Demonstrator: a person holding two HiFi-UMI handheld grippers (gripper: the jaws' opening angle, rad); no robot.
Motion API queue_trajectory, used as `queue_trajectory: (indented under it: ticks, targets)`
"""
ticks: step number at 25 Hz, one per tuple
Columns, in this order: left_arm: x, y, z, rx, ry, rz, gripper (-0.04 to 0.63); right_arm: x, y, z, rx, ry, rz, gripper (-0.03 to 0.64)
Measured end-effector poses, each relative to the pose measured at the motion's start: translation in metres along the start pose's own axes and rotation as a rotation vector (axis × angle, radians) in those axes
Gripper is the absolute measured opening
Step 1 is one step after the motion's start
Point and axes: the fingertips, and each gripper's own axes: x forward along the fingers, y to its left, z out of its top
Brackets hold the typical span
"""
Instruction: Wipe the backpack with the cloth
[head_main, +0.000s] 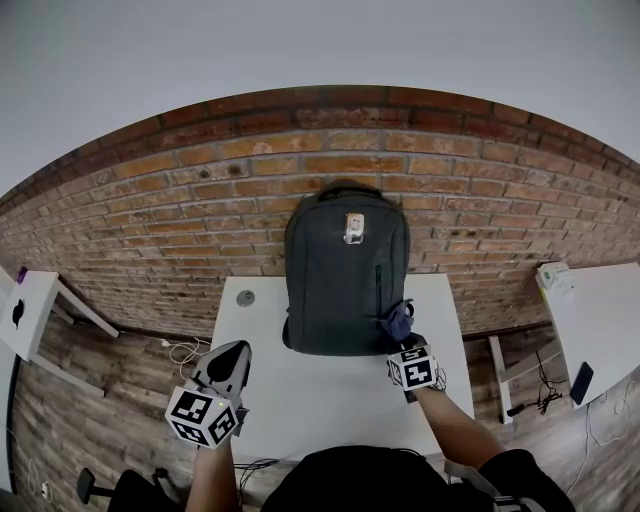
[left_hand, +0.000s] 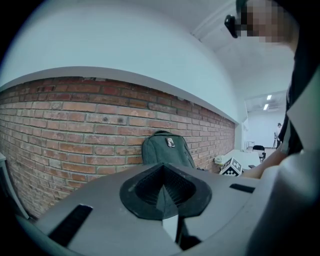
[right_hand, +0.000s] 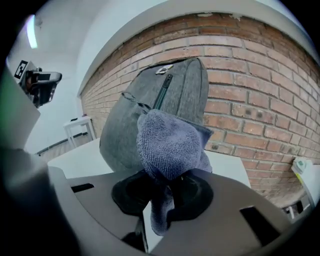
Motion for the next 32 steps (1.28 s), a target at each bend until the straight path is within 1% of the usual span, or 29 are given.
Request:
queue_trajectory:
  ticks: [3, 6, 9, 16, 19, 22, 27, 32]
  targets:
    - [0.000, -0.001, -0.003, -0.002, 0.005, -0.006, -0.005, 0.001, -0.004, 0.030, 0.017, -0.035, 0.004, 0.060]
    - [-0.001, 0.001, -0.005, -0.005, 0.007, -0.003, -0.005, 0.006, -0.009, 0.050, 0.025, -0.014, 0.000, 0.060]
    - [-0.004, 0.003, -0.006, -0.009, 0.005, 0.008, -0.005, 0.005, -0.011, 0.054, 0.013, 0.003, -0.003, 0.060]
    - [-0.014, 0.018, -0.008, -0.026, 0.004, 0.045, -0.005, 0.000, -0.012, 0.069, 0.022, -0.028, -0.009, 0.060]
    - [-0.016, 0.019, -0.007, -0.027, 0.000, 0.053, -0.005, -0.007, -0.016, 0.090, 0.026, -0.096, 0.003, 0.060]
    - [-0.016, 0.019, -0.007, -0.025, -0.001, 0.053, -0.005, -0.008, -0.022, 0.123, -0.005, -0.162, 0.001, 0.060]
    - [-0.016, 0.016, -0.008, -0.025, 0.000, 0.049, -0.005, -0.005, -0.029, 0.167, -0.045, -0.225, -0.012, 0.060]
    - [-0.018, 0.016, -0.009, -0.027, -0.001, 0.054, -0.005, 0.003, -0.036, 0.216, -0.045, -0.294, 0.006, 0.060]
